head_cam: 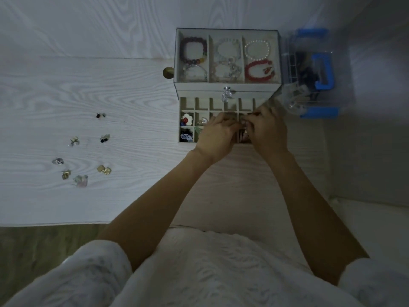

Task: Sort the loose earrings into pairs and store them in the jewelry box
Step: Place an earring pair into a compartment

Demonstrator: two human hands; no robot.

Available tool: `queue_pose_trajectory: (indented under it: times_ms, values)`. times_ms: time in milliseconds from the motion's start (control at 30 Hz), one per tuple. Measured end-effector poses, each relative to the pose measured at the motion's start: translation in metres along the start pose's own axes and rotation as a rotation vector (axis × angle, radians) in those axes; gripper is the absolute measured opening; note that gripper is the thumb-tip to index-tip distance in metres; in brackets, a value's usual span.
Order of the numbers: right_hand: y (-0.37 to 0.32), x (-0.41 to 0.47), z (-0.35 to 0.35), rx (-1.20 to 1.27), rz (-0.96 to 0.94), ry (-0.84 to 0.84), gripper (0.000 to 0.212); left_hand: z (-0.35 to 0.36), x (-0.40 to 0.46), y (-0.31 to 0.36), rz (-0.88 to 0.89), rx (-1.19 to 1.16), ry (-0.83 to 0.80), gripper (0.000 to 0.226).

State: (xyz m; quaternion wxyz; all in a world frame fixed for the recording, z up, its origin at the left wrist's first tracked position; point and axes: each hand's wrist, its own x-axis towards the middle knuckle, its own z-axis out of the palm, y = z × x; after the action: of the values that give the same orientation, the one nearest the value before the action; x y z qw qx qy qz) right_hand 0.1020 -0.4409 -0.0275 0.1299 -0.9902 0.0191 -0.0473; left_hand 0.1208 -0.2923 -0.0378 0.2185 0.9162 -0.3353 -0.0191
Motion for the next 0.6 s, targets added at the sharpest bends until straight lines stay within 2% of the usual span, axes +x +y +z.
queue_pose_trajectory:
  times_ms: [100, 167, 300, 433, 533, 600]
  values:
    - [0.002, -0.003, 0.0, 0.018, -0.036, 0.038, 0.028, 0.001, -0.001, -0.002, 0.021, 0.063, 0.006, 0.035]
    - [-0.001, -0.005, 0.003, 0.033, -0.085, 0.016, 0.024, -0.001, -0.002, -0.003, 0.035, 0.074, 0.007, 0.036]
    - [0.0, -0.007, 0.006, 0.062, -0.101, -0.046, 0.038, -0.003, -0.003, -0.004, 0.04, 0.062, -0.013, 0.038]
    - [0.007, -0.009, 0.006, 0.115, -0.094, -0.051, 0.039, -0.006, -0.007, -0.005, 0.04, 0.02, 0.0, 0.031]
    - [-0.001, -0.014, -0.002, 0.228, -0.056, 0.038, 0.037, -0.017, -0.022, -0.012, -0.017, -0.052, 0.081, 0.036]
    - [-0.018, -0.021, -0.008, 0.249, -0.097, 0.095, 0.036, -0.032, -0.045, -0.018, -0.122, -0.147, 0.189, 0.023]
